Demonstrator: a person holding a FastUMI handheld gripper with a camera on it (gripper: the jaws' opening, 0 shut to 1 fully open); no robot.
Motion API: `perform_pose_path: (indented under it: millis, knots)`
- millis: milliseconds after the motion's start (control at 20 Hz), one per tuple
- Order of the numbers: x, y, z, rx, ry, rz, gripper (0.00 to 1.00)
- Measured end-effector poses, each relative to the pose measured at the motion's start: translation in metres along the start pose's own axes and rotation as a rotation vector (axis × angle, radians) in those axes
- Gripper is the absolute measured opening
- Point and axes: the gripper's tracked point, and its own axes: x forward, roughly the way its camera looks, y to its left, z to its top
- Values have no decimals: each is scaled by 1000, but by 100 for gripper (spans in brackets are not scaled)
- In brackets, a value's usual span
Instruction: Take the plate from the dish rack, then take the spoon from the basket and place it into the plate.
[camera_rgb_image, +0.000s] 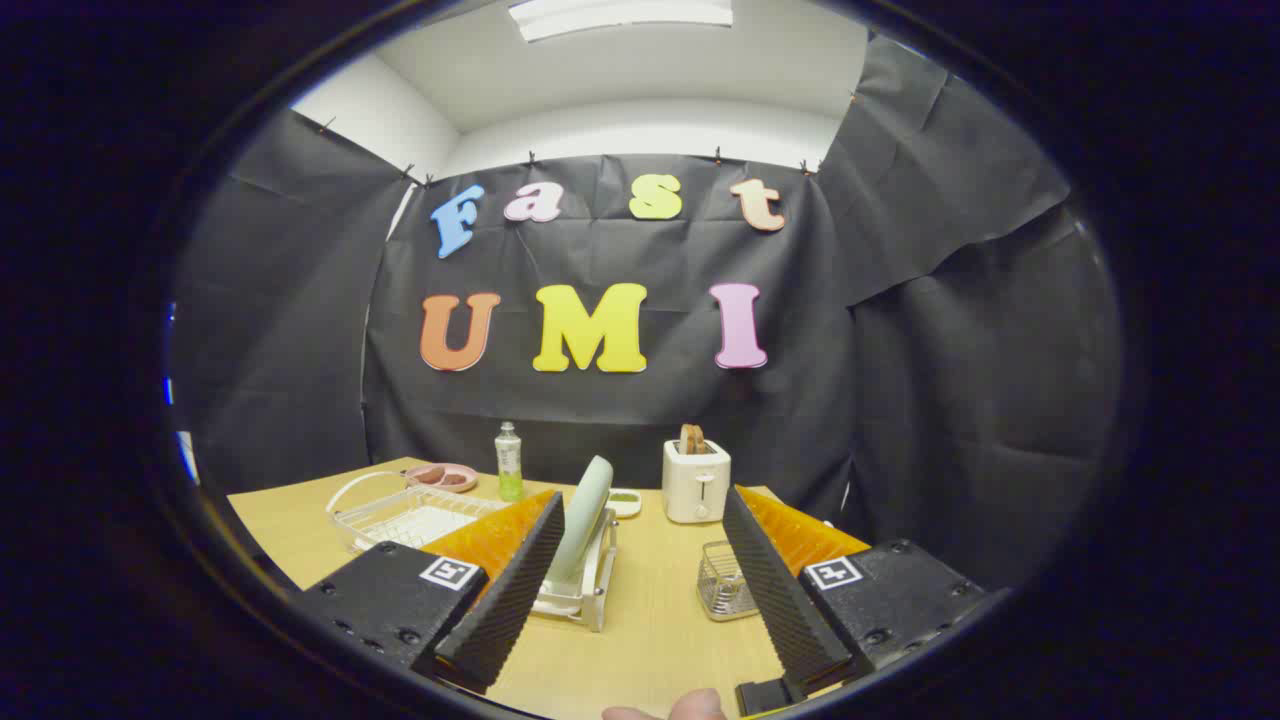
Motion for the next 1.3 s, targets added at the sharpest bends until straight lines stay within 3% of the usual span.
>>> perform_pose_path:
  millis: [600,1100,1300]
  knots:
    - [6,8,-4,-29,-2,19,100]
    - [32,10,6,-27,66,73,100]
    - [54,16,15,14,163,121,100]
